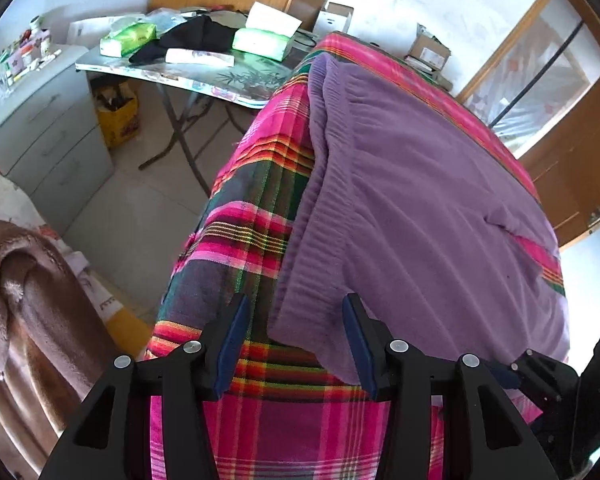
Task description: Fold clothes
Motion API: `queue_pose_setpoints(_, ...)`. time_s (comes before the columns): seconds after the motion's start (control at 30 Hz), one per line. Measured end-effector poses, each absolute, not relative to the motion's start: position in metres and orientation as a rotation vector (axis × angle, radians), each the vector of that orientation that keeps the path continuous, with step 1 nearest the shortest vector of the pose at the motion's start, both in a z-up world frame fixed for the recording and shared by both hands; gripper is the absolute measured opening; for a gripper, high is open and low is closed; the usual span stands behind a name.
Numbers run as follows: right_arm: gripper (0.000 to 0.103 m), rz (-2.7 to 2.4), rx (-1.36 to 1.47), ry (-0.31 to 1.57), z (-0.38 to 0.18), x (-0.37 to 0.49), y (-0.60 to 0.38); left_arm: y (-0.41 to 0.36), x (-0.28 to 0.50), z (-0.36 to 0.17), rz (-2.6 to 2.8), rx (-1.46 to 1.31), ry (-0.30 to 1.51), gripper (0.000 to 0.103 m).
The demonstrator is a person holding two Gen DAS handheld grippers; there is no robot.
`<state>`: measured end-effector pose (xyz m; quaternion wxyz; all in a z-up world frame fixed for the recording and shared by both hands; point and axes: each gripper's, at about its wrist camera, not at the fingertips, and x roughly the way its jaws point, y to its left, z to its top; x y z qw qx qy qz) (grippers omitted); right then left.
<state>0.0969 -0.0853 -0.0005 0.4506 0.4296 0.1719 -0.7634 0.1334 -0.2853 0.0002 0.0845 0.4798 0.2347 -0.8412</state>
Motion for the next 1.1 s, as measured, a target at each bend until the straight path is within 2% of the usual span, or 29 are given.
queue_pose_setpoints(0.2,0.045,-1.903,1.046,0.468,-0.001,0.102,-0.098,-0.284,0.133,-0.001,-2.545,1.436,0.700,0.049)
queue_pose_setpoints(0.27,0.045,-1.920,1.032,0.506,-0.002,0.107,-0.101,-0.283,0.133,0.000,-2.547,1.436,0.699,0.034)
queue_pose_setpoints(0.33,0.044,-1.939,1.015,0.554,-0.002,0.112,-0.106,-0.283,0.134,0.001,-2.549,1.435,0.699,0.027)
queue_pose_setpoints(0.4,0.042,-1.959,1.000,0.593,-0.003,0.117,-0.109,-0.285,0.137,0.001,-2.562,1.419,0.721,0.027)
queue_pose_setpoints(0.47,0.032,-1.970,0.997,0.595,-0.003,0.119,-0.111,-0.289,0.141,0.004,-2.577,1.386,0.756,0.026)
queue_pose_setpoints(0.5,0.015,-1.978,0.999,0.591,-0.002,0.118,-0.111,-0.292,0.142,0.005,-2.584,1.369,0.769,0.026)
queue_pose_setpoints(0.6,0.006,-1.991,1.007,0.570,-0.001,0.118,-0.110,-0.296,0.146,0.008,-2.598,1.342,0.796,0.026)
queue_pose_setpoints(0.83,0.005,-1.967,0.952,0.560,0.011,0.134,-0.113,-0.302,0.153,0.013,-2.598,1.303,0.791,0.026)
queue_pose_setpoints(1.1,0.007,-1.922,1.032,0.527,-0.001,0.124,-0.114,-0.303,0.148,0.000,-2.539,1.362,0.789,0.026)
